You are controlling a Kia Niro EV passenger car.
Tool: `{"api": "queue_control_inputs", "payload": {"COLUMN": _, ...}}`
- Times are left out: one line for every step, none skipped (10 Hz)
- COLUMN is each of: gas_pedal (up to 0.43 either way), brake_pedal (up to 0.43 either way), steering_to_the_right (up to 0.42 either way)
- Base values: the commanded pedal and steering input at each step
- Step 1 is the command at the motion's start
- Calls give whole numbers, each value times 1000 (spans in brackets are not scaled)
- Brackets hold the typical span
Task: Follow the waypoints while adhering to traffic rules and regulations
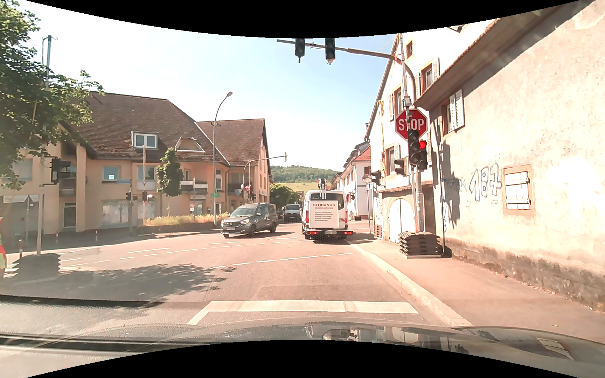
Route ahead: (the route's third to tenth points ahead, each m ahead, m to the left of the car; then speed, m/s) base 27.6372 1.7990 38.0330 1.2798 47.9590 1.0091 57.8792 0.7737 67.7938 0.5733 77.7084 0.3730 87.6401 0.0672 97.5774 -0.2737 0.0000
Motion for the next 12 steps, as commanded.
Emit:
{"api": "queue_control_inputs", "payload": {"gas_pedal": 0, "brake_pedal": 280, "steering_to_the_right": -6}}
{"api": "queue_control_inputs", "payload": {"gas_pedal": 0, "brake_pedal": 280, "steering_to_the_right": -6}}
{"api": "queue_control_inputs", "payload": {"gas_pedal": 0, "brake_pedal": 280, "steering_to_the_right": -6}}
{"api": "queue_control_inputs", "payload": {"gas_pedal": 0, "brake_pedal": 280, "steering_to_the_right": -6}}
{"api": "queue_control_inputs", "payload": {"gas_pedal": 0, "brake_pedal": 280, "steering_to_the_right": -6}}
{"api": "queue_control_inputs", "payload": {"gas_pedal": 0, "brake_pedal": 280, "steering_to_the_right": -6}}
{"api": "queue_control_inputs", "payload": {"gas_pedal": 0, "brake_pedal": 280, "steering_to_the_right": -6}}
{"api": "queue_control_inputs", "payload": {"gas_pedal": 0, "brake_pedal": 280, "steering_to_the_right": -6}}
{"api": "queue_control_inputs", "payload": {"gas_pedal": 0, "brake_pedal": 280, "steering_to_the_right": -6}}
{"api": "queue_control_inputs", "payload": {"gas_pedal": 0, "brake_pedal": 280, "steering_to_the_right": -6}}
{"api": "queue_control_inputs", "payload": {"gas_pedal": 0, "brake_pedal": 280, "steering_to_the_right": -6}}
{"api": "queue_control_inputs", "payload": {"gas_pedal": 0, "brake_pedal": 280, "steering_to_the_right": -6}}
